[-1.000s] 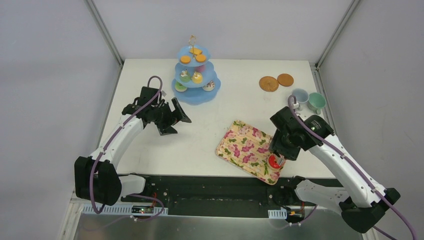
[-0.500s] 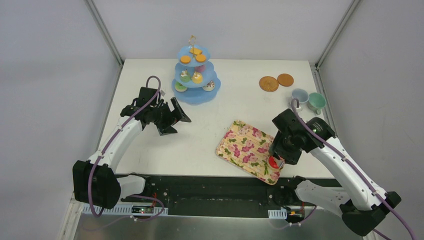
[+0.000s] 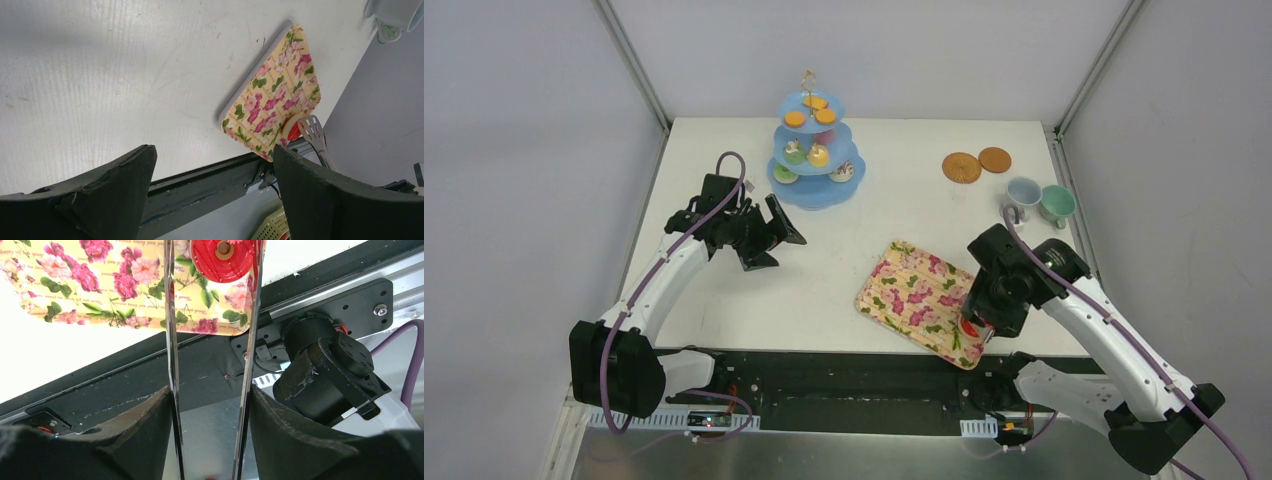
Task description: Serve the afternoon tea
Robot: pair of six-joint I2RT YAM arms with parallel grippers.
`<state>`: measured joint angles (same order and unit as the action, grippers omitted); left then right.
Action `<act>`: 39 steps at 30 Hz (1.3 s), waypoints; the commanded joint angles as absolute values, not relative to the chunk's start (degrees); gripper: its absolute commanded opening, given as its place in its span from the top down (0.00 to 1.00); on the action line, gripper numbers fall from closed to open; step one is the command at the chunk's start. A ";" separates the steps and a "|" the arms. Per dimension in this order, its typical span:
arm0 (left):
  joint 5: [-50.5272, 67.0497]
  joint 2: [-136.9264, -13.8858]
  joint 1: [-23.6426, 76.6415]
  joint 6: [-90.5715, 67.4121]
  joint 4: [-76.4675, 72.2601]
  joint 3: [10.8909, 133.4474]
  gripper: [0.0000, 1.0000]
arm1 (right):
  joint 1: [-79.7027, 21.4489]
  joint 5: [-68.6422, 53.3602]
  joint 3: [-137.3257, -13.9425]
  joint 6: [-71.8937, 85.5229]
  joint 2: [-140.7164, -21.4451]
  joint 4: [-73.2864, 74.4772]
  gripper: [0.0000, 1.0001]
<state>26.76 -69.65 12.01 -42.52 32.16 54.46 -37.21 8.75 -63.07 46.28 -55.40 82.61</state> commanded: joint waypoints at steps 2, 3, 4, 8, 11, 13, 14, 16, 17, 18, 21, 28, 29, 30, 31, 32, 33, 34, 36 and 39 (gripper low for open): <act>26.94 -69.02 12.13 -42.67 32.52 54.93 0.09 | -36.91 6.24 -62.60 44.12 -56.65 83.70 0.43; 26.95 -69.08 12.13 -42.79 32.45 54.93 0.09 | -36.91 4.93 -62.62 43.61 -56.90 82.95 0.42; 26.91 -69.15 12.13 -42.83 32.37 55.00 0.09 | -36.94 3.56 -62.77 43.23 -56.98 81.91 0.43; 26.93 -69.43 12.13 -42.96 32.52 55.49 0.10 | -37.01 -2.38 -64.31 42.54 -56.56 74.28 0.43; 26.89 -69.60 12.13 -43.26 32.48 56.06 0.09 | -37.02 -7.09 -63.72 42.01 -58.34 67.33 0.43; 26.87 -69.86 12.13 -43.53 32.33 56.47 0.09 | -37.07 -11.48 -62.89 41.37 -60.58 62.63 0.43; 26.82 -69.89 12.13 -43.60 32.34 56.70 0.09 | -37.13 -12.83 -63.14 40.61 -61.40 61.46 0.43; 26.62 -70.01 12.13 -43.81 32.46 57.01 0.09 | -37.31 -11.74 -66.28 38.65 -63.75 62.64 0.43; 26.52 -69.97 12.13 -43.85 32.56 57.22 0.09 | -37.31 -10.30 -67.80 37.67 -64.21 63.90 0.43; 26.33 -69.96 12.17 -43.89 32.67 57.37 0.09 | -37.28 -8.82 -68.87 36.94 -64.32 65.29 0.43; 26.18 -69.96 12.13 -44.32 32.42 56.86 0.09 | -37.29 -5.74 -69.71 35.28 -64.34 70.23 0.42; 26.63 -70.49 12.22 -45.88 30.94 55.81 0.10 | -38.61 -11.24 -65.60 32.30 -61.71 71.57 0.37; 26.62 -70.61 12.22 -45.88 30.94 55.95 0.10 | -39.22 -10.94 -65.45 32.18 -61.70 71.73 0.37; 26.62 -70.87 12.22 -45.88 30.99 56.18 0.10 | -39.81 -10.30 -65.35 32.21 -61.89 72.18 0.37; 26.59 -71.03 12.22 -45.81 31.07 56.42 0.10 | -40.37 -9.66 -65.33 32.32 -62.41 72.72 0.37; 26.58 -71.17 12.22 -45.79 31.17 56.69 0.10 | -40.85 -9.37 -65.26 32.32 -62.89 72.99 0.37; 26.61 -71.33 12.22 -45.71 31.20 56.84 0.10 | -41.62 -9.14 -65.15 32.57 -63.30 73.11 0.37; 26.61 -71.43 12.22 -45.70 31.34 57.08 0.10 | -42.49 -8.55 -65.13 33.24 -63.70 73.24 0.37; 26.54 -71.63 12.22 -45.49 31.73 57.42 0.10 | -44.40 -7.04 -65.32 34.75 -64.54 73.71 0.37; 26.37 -71.57 12.22 -45.33 32.07 57.41 0.10 | -47.54 -4.24 -65.93 37.08 -65.85 74.61 0.37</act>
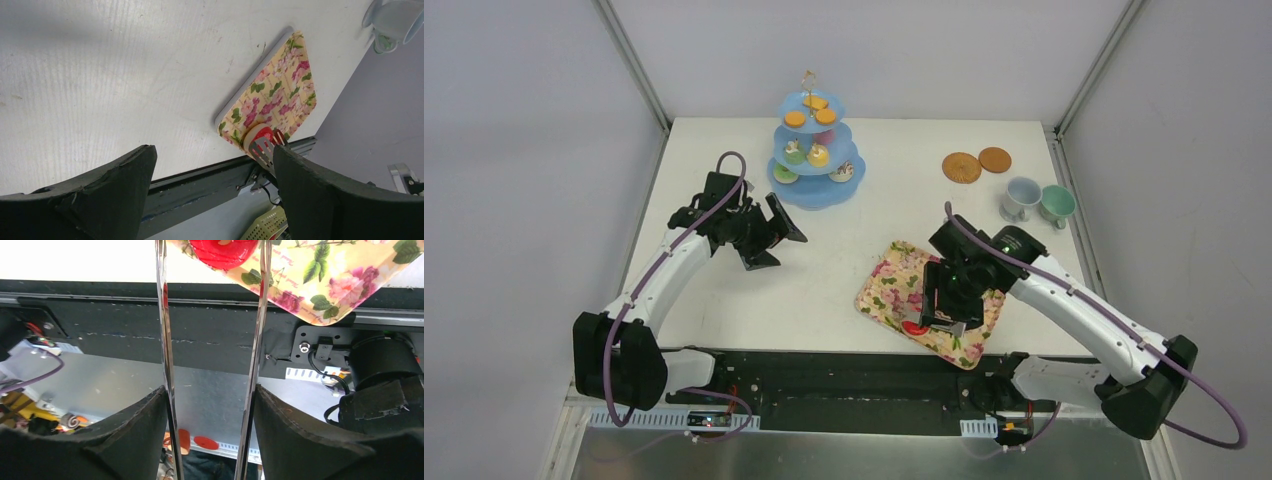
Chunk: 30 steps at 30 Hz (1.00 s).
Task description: Serve the afternoon tea
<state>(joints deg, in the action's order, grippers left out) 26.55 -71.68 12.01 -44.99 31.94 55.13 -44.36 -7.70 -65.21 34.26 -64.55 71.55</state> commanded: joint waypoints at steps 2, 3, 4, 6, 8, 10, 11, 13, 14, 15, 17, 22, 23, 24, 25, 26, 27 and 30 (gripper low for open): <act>26.33 -71.49 12.22 -45.35 32.10 57.24 0.10 | -49.35 -2.98 -66.25 38.00 -66.72 74.94 0.37; 26.42 -71.40 12.22 -45.35 32.12 57.10 0.10 | -50.41 -2.02 -66.47 38.50 -67.10 75.03 0.37; 26.45 -71.38 12.22 -45.33 32.16 57.05 0.10 | -50.86 -1.62 -66.72 38.95 -67.45 75.06 0.38; 26.44 -71.37 12.22 -45.24 32.24 57.04 0.10 | -51.85 -0.48 -67.16 39.62 -68.14 75.34 0.41; 26.45 -71.28 12.22 -45.13 32.32 57.04 0.10 | -52.26 2.18 -67.76 39.99 -68.86 75.79 0.45; 26.52 -71.13 12.22 -45.05 32.39 57.04 0.10 | -52.52 2.45 -68.61 40.00 -69.50 75.97 0.50; 26.54 -71.00 12.22 -45.01 32.47 57.04 0.10 | -52.63 2.56 -69.17 40.08 -69.80 75.99 0.52; 26.41 -70.77 12.22 -44.77 32.85 57.11 0.10 | -52.82 3.22 -70.66 40.17 -69.95 76.03 0.57; 26.33 -70.60 12.22 -44.56 33.12 57.08 0.10 | -52.90 3.91 -72.03 39.87 -69.96 75.97 0.59; 26.12 -70.33 12.22 -44.29 33.41 57.20 0.10 | -52.89 5.00 -73.50 39.27 -69.96 75.40 0.59; 25.51 -69.71 12.22 -44.00 34.07 57.11 0.10 | -52.78 7.55 -76.73 36.92 -70.40 72.86 0.60; 24.36 -67.82 12.22 -43.58 35.41 56.61 0.10 | -51.54 10.36 -80.84 26.25 -75.41 57.44 0.63; 24.12 -67.46 12.22 -43.39 35.75 56.60 0.10 | -50.63 9.75 -81.32 24.65 -77.10 54.25 0.63; 23.81 -67.13 12.22 -43.15 36.18 56.67 0.10 | -49.81 9.06 -82.04 23.10 -79.08 51.30 0.63; 23.32 -66.64 12.22 -43.03 36.79 56.88 0.10 | -49.05 8.12 -82.70 21.70 -80.96 48.09 0.64; 22.81 -66.18 12.22 -42.78 37.46 57.13 0.10 | -48.52 7.61 -83.37 20.35 -82.75 45.33 0.64; 22.12 -65.42 12.22 -42.47 38.07 57.39 0.10 | -48.00 7.65 -84.07 18.98 -84.50 42.51 0.64; 20.75 -63.89 12.22 -41.50 40.13 58.19 0.10 | -46.96 7.57 -85.62 15.62 -90.08 34.08 0.64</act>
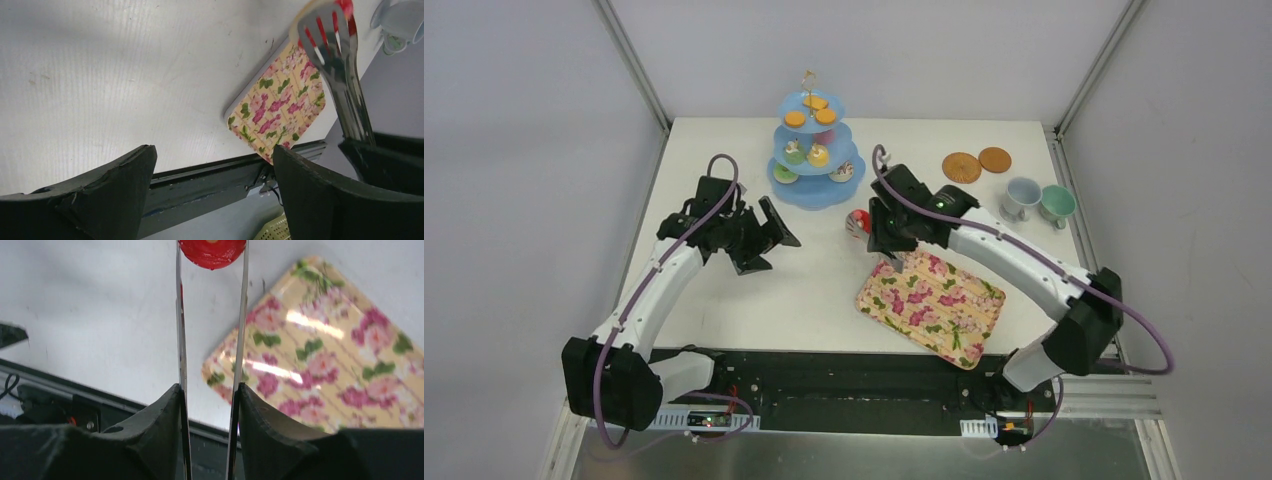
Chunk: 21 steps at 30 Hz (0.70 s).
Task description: Serve the afternoon tea
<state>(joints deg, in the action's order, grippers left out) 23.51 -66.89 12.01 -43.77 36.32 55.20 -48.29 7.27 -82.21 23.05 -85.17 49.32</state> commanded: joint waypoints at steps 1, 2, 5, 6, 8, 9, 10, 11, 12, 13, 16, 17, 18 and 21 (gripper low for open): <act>20.41 -63.45 12.22 -41.10 40.96 58.57 0.10 | -46.43 7.33 -86.32 14.88 -91.82 32.24 0.64; 19.96 -63.05 12.22 -40.62 41.87 58.87 0.10 | -46.07 6.85 -87.10 14.22 -93.66 30.68 0.64; 18.50 -61.45 12.22 -39.63 44.02 59.36 0.10 | -45.52 6.63 -89.81 13.75 -98.48 27.01 0.64; 18.22 -61.01 12.18 -39.35 44.85 59.41 0.10 | -45.48 6.63 -90.59 13.75 -99.85 26.07 0.64; 17.73 -60.28 12.14 -39.14 46.08 59.42 0.10 | -45.29 6.63 -92.77 13.75 -102.74 25.24 0.64; 17.50 -59.82 12.15 -39.11 46.48 59.32 0.10 | -45.29 6.63 -93.80 13.75 -104.17 25.08 0.64; 17.28 -59.40 12.14 -39.09 46.80 59.17 0.10 | -45.22 6.63 -94.70 13.75 -105.42 24.72 0.64; 17.09 -58.95 12.15 -39.19 47.15 58.98 0.10 | -45.23 6.63 -95.28 13.75 -106.45 24.09 0.64; 16.90 -58.61 12.14 -39.27 47.36 58.78 0.10 | -45.26 6.63 -95.88 13.75 -107.50 23.58 0.64; 16.69 -58.31 12.13 -39.45 47.57 58.63 0.10 | -45.20 6.63 -96.41 13.75 -108.40 23.29 0.64; 16.52 -57.74 12.13 -39.81 47.94 58.62 0.10 | -45.08 6.63 -98.61 13.75 -111.30 22.47 0.64; 16.42 -57.67 12.13 -39.89 48.03 58.69 0.10 | -45.01 6.63 -99.09 13.75 -111.76 22.27 0.64; 16.32 -57.68 12.13 -39.90 48.18 58.76 0.10 | -44.99 6.63 -99.51 13.75 -112.66 21.71 0.64; 16.35 -57.95 12.13 -39.85 48.51 59.05 0.10 | -44.74 6.63 -101.48 13.75 -115.00 21.24 0.64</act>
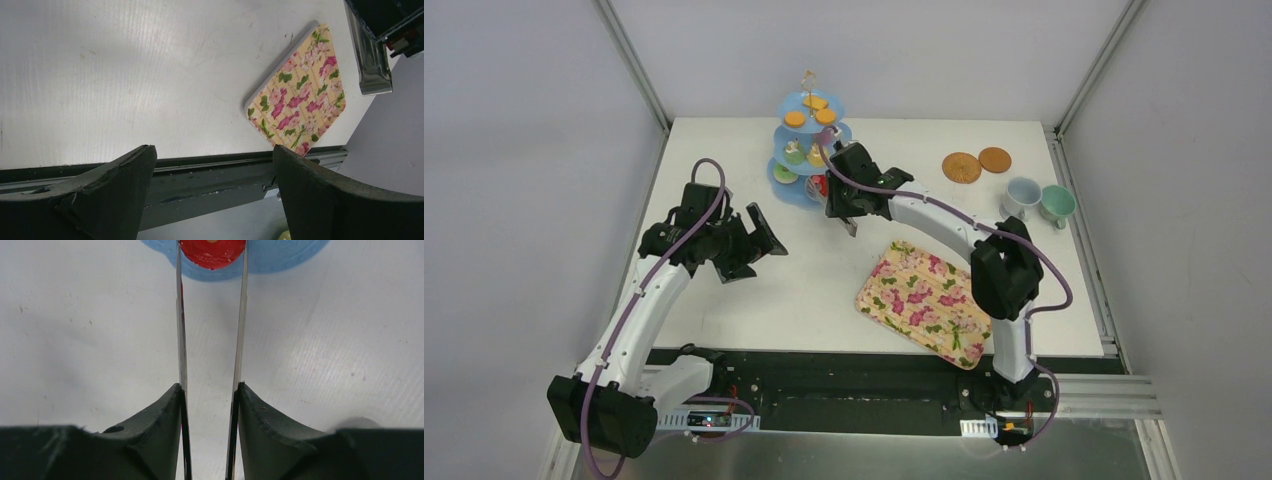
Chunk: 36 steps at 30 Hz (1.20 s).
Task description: Serve the afternoon tea
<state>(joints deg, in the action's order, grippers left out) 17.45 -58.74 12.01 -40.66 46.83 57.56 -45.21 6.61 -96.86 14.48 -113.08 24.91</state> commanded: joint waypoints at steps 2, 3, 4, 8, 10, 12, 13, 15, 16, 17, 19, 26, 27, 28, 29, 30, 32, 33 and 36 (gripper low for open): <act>16.41 -58.22 12.17 -39.74 48.65 59.35 0.10 | -44.74 6.63 -102.59 13.75 -116.51 20.89 0.64; 16.50 -58.43 12.13 -39.73 48.73 59.47 0.10 | -44.78 6.63 -103.06 13.75 -117.21 20.86 0.64; 16.53 -58.63 12.13 -39.53 48.80 59.74 0.09 | -44.71 6.63 -103.75 13.75 -117.94 20.88 0.64; 16.57 -59.35 12.13 -39.29 49.04 60.52 0.10 | -44.69 6.63 -105.48 13.75 -119.98 21.18 0.64; 16.67 -59.55 12.13 -39.19 49.06 60.84 0.10 | -44.67 6.63 -105.89 13.75 -120.68 21.14 0.64; 16.67 -59.52 12.13 -39.20 49.12 60.91 0.10 | -44.66 6.63 -106.58 13.75 -121.20 21.40 0.64; 16.65 -59.65 12.13 -39.20 49.22 60.95 0.10 | -44.70 6.63 -107.23 13.75 -121.55 21.73 0.64; 16.73 -59.61 12.13 -39.08 49.31 61.11 0.10 | -44.67 6.63 -107.86 13.75 -121.69 22.10 0.64; 16.70 -59.60 12.13 -39.11 49.31 61.16 0.10 | -44.71 6.63 -108.08 13.75 -121.71 22.19 0.64; 16.74 -59.66 12.13 -39.09 49.31 61.19 0.10 | -44.70 6.63 -108.30 13.75 -121.62 22.34 0.64; 16.80 -59.74 12.13 -39.15 49.16 61.29 0.10 | -44.69 6.63 -108.82 13.75 -121.44 22.95 0.64; 17.68 -60.26 12.13 -39.28 48.48 61.48 0.09 | -44.66 1.83 -110.62 9.30 -121.65 24.24 0.42; 17.80 -60.29 12.17 -39.29 48.46 61.59 0.09 | -44.69 1.77 -111.04 9.24 -121.84 24.66 0.41; 17.88 -60.40 12.13 -39.29 48.45 61.62 0.10 | -44.65 1.66 -111.30 9.15 -122.01 24.78 0.41; 17.92 -60.43 12.13 -39.24 48.43 61.63 0.10 | -44.67 1.53 -111.43 9.10 -122.18 24.91 0.41; 17.91 -60.39 12.13 -39.22 48.43 61.57 0.10 | -44.65 1.54 -111.55 9.10 -122.29 25.10 0.41; 17.94 -60.27 12.15 -39.28 48.52 61.57 0.10 | -44.65 1.52 -111.89 9.26 -122.56 25.79 0.41; 18.04 -60.15 12.13 -39.29 48.52 61.45 0.10 | -44.71 1.40 -111.84 9.35 -122.38 25.92 0.41; 17.85 -59.84 12.13 -39.28 48.48 60.98 0.09 | -44.80 0.75 -111.56 9.41 -121.24 27.14 0.42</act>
<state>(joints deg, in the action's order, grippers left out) 17.47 -60.31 12.01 -40.03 48.49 59.55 -44.82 2.26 -109.08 10.41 -121.95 25.54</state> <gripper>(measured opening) 0.906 0.586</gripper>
